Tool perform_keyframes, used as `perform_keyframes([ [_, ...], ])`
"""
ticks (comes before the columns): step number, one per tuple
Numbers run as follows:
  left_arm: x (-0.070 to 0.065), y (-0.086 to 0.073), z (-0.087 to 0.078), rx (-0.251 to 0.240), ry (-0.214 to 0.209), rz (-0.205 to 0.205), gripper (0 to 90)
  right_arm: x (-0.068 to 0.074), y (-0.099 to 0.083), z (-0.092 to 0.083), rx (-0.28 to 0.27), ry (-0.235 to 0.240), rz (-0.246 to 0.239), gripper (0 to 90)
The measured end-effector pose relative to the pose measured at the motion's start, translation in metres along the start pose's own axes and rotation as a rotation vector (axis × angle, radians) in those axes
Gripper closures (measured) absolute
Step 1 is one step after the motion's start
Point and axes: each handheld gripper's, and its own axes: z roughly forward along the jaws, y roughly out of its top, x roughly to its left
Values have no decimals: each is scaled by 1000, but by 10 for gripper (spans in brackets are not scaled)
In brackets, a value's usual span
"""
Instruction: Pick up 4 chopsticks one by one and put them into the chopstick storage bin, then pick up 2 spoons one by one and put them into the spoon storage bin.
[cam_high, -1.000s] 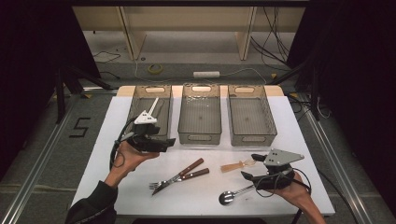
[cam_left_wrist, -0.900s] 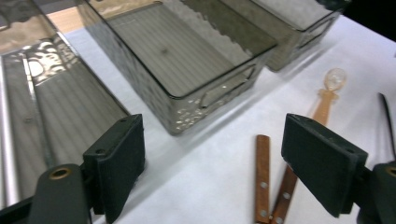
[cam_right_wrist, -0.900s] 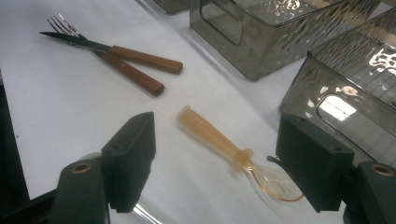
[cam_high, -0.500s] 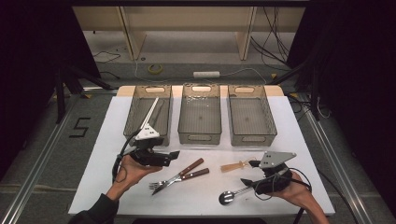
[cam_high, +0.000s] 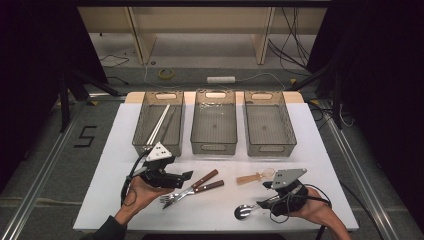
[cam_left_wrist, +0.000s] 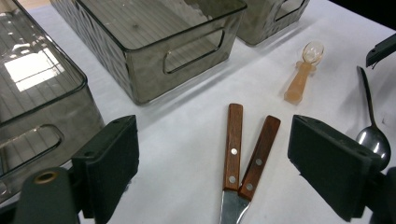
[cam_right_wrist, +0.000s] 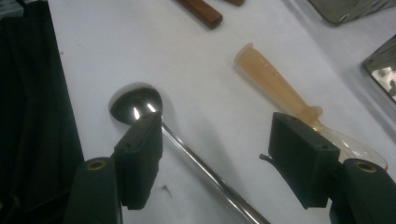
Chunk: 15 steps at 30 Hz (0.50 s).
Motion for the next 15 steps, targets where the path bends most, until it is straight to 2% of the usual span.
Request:
perform_keyframes([
  [9,-3,-9,-3,-2,11,12,157,6,2,8,72,11,-43,379],
  [15,-5,-10,-6,-27,20,10,155,8,0,12,117,16,-76,410],
])
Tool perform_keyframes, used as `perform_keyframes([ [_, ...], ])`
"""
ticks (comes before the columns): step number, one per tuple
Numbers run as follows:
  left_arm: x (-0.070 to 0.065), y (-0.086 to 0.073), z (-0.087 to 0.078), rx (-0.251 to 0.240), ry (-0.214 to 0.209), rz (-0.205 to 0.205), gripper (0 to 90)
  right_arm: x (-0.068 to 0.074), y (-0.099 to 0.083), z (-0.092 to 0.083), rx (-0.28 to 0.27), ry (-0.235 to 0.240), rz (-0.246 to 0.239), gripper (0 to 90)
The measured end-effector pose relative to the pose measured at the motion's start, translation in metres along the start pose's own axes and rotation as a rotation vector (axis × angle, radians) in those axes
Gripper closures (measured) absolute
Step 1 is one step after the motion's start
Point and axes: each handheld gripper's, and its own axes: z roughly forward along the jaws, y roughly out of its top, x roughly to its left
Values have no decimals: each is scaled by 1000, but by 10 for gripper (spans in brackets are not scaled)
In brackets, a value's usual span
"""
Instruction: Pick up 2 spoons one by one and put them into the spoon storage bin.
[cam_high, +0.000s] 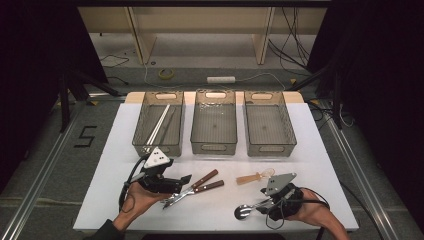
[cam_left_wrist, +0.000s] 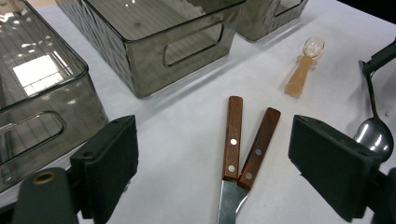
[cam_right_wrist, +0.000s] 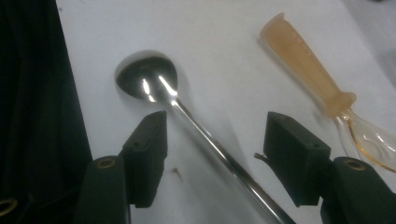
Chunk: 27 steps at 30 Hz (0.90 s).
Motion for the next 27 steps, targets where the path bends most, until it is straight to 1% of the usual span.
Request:
perform_keyframes([
  [5,0,-2,-2,-1,-5,0,155,0,0,3,34,2,-31,449],
  [11,0,-4,-5,-14,-2,2,155,0,2,5,50,10,-56,513],
  [13,-1,-5,-5,-13,1,7,155,1,3,6,60,17,-69,534],
  [15,-1,-5,-6,-17,-2,6,155,2,4,8,77,14,-83,553],
  [19,-1,-7,-7,-21,-1,10,155,0,3,11,104,4,-90,579],
  [21,0,-7,-7,-19,1,8,155,-1,3,12,122,-9,-98,593],
  [25,-2,-7,-7,-17,1,12,155,-1,4,14,138,-10,-100,630],
  [27,-3,-7,-6,-16,-2,15,155,-1,4,14,142,-7,-110,644],
])
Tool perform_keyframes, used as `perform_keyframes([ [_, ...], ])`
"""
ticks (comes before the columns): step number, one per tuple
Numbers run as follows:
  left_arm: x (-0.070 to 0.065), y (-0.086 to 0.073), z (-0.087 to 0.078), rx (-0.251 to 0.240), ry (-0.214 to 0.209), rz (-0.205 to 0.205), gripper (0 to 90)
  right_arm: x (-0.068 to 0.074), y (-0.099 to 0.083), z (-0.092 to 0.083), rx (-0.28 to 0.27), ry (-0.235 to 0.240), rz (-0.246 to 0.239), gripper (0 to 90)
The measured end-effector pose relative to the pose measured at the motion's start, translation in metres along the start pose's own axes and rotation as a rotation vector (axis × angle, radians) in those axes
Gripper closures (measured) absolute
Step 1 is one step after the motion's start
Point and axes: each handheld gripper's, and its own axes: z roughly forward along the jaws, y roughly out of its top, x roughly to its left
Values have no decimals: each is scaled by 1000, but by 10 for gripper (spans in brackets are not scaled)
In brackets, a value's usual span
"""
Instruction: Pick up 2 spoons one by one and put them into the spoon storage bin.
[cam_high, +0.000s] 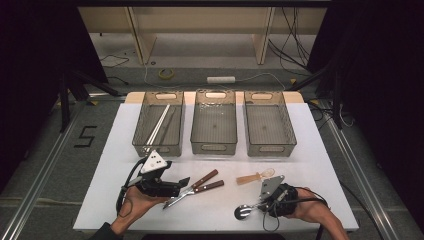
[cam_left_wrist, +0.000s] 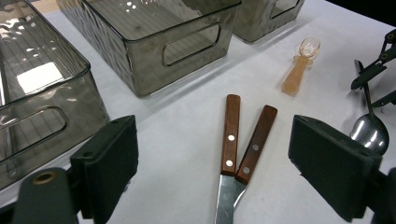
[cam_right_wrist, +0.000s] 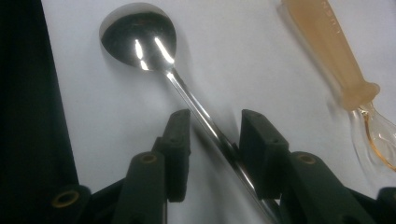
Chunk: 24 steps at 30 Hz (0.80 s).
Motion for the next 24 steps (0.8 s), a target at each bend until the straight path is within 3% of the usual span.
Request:
perform_keyframes([
  [9,0,0,1,0,2,3,155,3,3,0,15,8,-37,754],
  [13,-1,0,1,3,-1,7,155,4,3,0,26,0,-58,862],
  [24,0,0,1,7,-1,8,155,5,3,-5,-8,-20,-96,900],
])
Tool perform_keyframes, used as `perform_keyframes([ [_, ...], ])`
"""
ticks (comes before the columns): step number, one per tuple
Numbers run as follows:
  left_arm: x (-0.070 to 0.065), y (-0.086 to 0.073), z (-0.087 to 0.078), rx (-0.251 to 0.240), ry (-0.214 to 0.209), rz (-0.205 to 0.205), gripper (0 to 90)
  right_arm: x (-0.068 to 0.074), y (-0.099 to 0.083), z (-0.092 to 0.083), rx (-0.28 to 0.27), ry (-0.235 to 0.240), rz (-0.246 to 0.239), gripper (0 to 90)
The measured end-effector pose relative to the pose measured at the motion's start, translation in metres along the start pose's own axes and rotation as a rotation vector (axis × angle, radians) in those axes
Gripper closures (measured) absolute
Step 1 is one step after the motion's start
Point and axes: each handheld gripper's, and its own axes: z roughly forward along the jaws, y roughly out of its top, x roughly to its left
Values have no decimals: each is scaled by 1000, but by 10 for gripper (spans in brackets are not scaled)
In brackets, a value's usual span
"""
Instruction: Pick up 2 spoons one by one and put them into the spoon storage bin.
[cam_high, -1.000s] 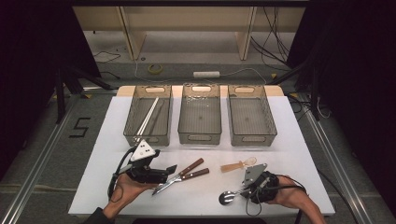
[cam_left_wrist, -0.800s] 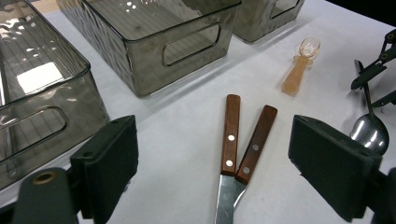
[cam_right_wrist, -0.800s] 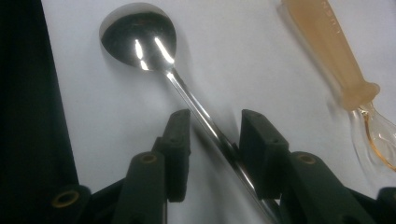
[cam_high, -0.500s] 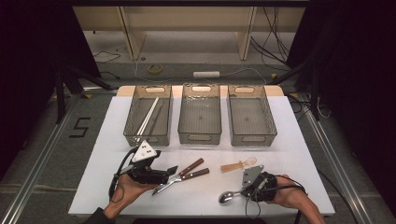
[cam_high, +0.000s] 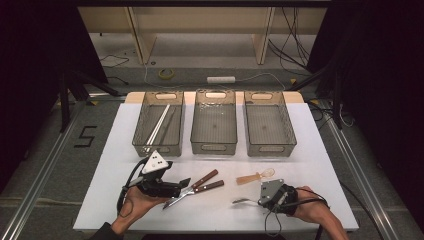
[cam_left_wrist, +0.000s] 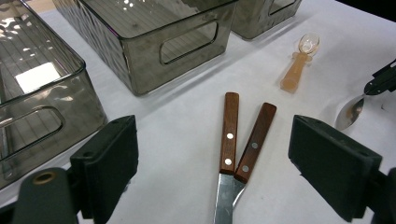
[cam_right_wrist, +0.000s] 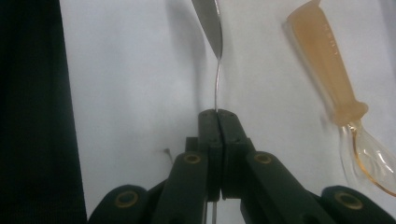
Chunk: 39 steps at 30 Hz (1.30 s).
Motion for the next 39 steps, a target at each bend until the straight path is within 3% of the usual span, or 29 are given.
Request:
perform_keyframes([
  [9,1,0,-1,-12,5,-8,155,-5,2,-10,-52,-35,46,900],
  [16,2,0,-2,-27,13,-13,155,-13,11,-16,-122,-66,122,900],
  [21,3,0,-3,-34,21,-17,155,-26,19,-19,-159,-115,183,900],
  [28,5,0,-6,-47,30,-25,155,-48,39,-23,-212,-142,266,900],
  [39,6,0,-8,-65,33,-26,154,-83,79,-21,-266,-169,340,900],
])
